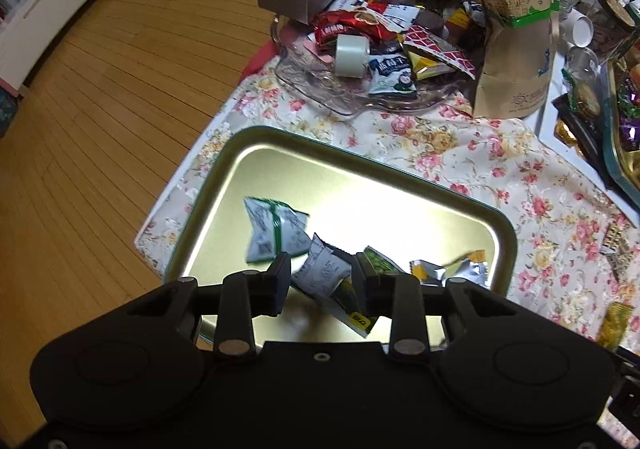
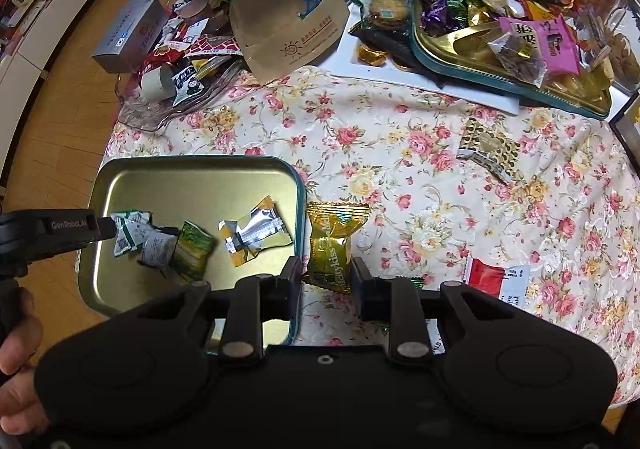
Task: Organize snacks
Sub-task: 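Release the grey packet into the gold tray while the right tool drops the gold candy there, then grasp the green-wrapped candy with the left tool while the right tool reaches the white hawthorn packet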
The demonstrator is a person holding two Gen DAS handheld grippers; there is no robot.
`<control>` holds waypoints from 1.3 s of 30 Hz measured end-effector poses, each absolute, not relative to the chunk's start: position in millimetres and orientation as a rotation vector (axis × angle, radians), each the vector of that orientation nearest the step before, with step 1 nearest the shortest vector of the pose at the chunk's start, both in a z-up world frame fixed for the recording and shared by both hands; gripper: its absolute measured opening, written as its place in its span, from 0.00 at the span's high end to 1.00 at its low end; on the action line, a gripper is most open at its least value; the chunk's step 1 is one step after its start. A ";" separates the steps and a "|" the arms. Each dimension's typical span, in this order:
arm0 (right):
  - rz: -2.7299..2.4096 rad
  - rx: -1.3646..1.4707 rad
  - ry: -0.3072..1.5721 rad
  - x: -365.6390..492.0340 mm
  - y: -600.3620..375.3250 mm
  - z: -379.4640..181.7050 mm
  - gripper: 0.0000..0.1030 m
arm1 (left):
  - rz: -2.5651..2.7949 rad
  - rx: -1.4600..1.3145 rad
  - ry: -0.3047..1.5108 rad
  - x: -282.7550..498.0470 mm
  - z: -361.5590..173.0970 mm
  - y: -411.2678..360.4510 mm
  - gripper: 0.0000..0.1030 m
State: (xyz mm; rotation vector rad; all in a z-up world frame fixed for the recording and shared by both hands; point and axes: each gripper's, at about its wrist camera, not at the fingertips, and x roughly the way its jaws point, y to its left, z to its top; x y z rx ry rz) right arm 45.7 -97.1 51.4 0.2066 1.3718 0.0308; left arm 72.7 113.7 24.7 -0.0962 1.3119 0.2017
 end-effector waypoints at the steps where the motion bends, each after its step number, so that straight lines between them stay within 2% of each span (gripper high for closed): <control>1: 0.036 0.213 1.378 46.7 -96.7 50.2 0.73 | 0.194 -0.120 1.318 72.8 23.6 115.7 0.58; 13: 0.141 0.218 1.400 58.4 -61.4 40.2 0.72 | 0.169 -0.225 1.363 68.5 17.6 137.8 0.59; 19: 0.255 0.214 1.381 54.3 -41.0 44.4 0.64 | 0.169 -0.241 1.363 66.8 18.8 142.2 0.59; 22: 0.258 0.213 1.381 54.7 -38.7 44.7 0.63 | 0.165 -0.235 1.365 67.4 19.2 138.2 0.59; 39: 0.088 0.328 1.466 60.0 -93.3 29.6 0.63 | 0.059 -0.112 1.387 67.1 16.1 89.3 0.59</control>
